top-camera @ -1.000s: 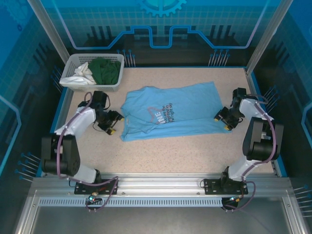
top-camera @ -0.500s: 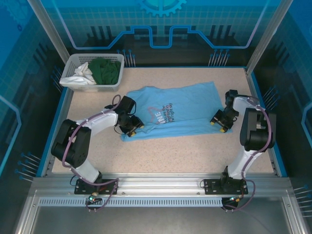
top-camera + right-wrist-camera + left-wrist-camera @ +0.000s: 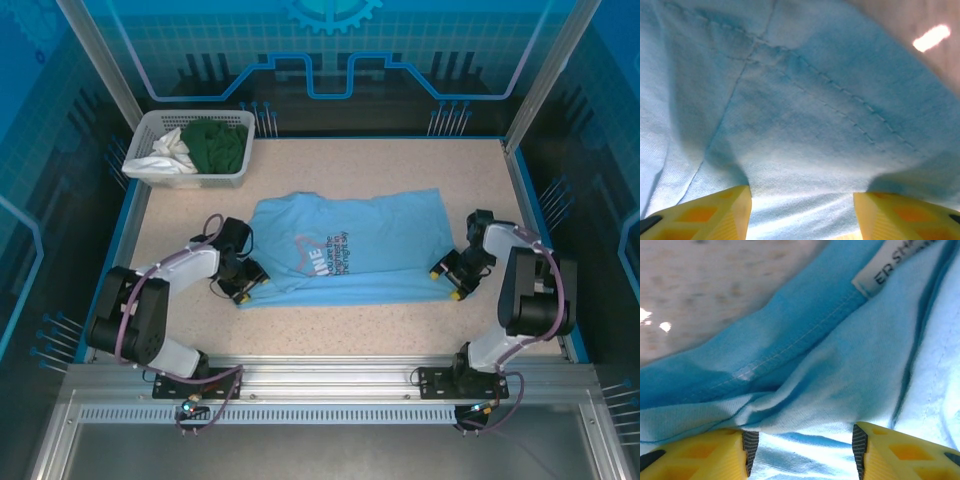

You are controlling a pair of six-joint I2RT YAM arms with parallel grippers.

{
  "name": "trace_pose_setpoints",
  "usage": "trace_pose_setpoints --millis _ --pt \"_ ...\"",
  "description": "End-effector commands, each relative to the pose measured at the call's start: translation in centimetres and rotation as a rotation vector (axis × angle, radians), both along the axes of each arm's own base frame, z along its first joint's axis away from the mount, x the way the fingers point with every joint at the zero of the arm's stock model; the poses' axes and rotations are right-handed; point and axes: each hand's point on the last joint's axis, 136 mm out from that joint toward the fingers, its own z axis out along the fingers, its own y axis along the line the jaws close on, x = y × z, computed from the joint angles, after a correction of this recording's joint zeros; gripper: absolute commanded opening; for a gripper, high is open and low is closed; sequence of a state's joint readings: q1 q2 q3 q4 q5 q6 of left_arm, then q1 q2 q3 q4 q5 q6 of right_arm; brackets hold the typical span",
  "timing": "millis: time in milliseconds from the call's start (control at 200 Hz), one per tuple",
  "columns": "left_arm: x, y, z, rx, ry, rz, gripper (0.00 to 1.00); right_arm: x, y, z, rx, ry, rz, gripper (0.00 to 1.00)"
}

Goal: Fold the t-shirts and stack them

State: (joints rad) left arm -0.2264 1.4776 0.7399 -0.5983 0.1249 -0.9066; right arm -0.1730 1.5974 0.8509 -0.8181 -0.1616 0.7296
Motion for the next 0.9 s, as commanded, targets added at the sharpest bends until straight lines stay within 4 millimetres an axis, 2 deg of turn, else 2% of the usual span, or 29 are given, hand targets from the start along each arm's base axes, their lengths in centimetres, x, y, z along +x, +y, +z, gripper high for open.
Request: trace_pose_setpoints --millis 0,140,235,280,350,425,500,520,530,540,620,700,790,895 --pt "-4.8 4.1 -0.8 0.146 0.139 -0.007 0.58 -3.2 -0.1 -0.2 -0.040 0.064 -0.035 0.63" --pt "-4.0 4.2 1.0 0.079 0.086 0.018 0.61 -3.1 0.7 1.7 -0.079 -0.014 0.014 0.69" --pt "-2.1 3.7 3.6 0.042 0.006 0.023 0.63 -1.7 0.9 4.7 -0.184 -0.166 0.080 0.73" --pt "-1.3 3.5 5.0 0.028 -0.036 0.028 0.63 -0.5 2.1 6.5 -0.200 -0.289 0.130 0.73" --pt "-0.3 3.1 6.8 0.006 -0.089 0.031 0.60 2.0 6.0 9.6 -0.156 -0.550 0.259 0.68" --pt "0.4 2.3 8.0 -0.039 -0.119 0.021 0.52 3.8 11.5 12.4 -0.076 -0.773 0.438 0.64" --pt "0.4 1.3 7.8 -0.096 -0.119 0.014 0.41 4.2 17.2 14.1 -0.028 -0.866 0.651 0.60" --pt "0.3 0.9 7.6 -0.116 -0.118 0.011 0.38 4.1 18.7 14.3 -0.020 -0.871 0.715 0.58" --pt "0.3 0.7 7.5 -0.126 -0.121 0.012 0.37 4.0 19.2 13.8 -0.023 -0.854 0.744 0.57" --pt "0.3 0.5 7.4 -0.137 -0.120 0.010 0.36 4.1 20.2 14.5 -0.016 -0.869 0.773 0.56" --pt "-0.3 -0.6 6.3 -0.184 -0.103 0.012 0.30 3.5 25.4 13.9 -0.002 -0.802 0.974 0.50" --pt "-0.8 -0.9 5.1 -0.197 -0.068 0.018 0.27 2.3 30.0 12.6 0.004 -0.745 1.148 0.49" --pt "-1.1 -0.4 3.5 -0.174 -0.013 0.028 0.25 1.3 34.3 11.3 0.011 -0.717 1.291 0.48" --pt "-0.9 -0.2 2.1 -0.166 0.035 0.051 0.23 0.4 37.8 9.6 0.010 -0.683 1.395 0.49"
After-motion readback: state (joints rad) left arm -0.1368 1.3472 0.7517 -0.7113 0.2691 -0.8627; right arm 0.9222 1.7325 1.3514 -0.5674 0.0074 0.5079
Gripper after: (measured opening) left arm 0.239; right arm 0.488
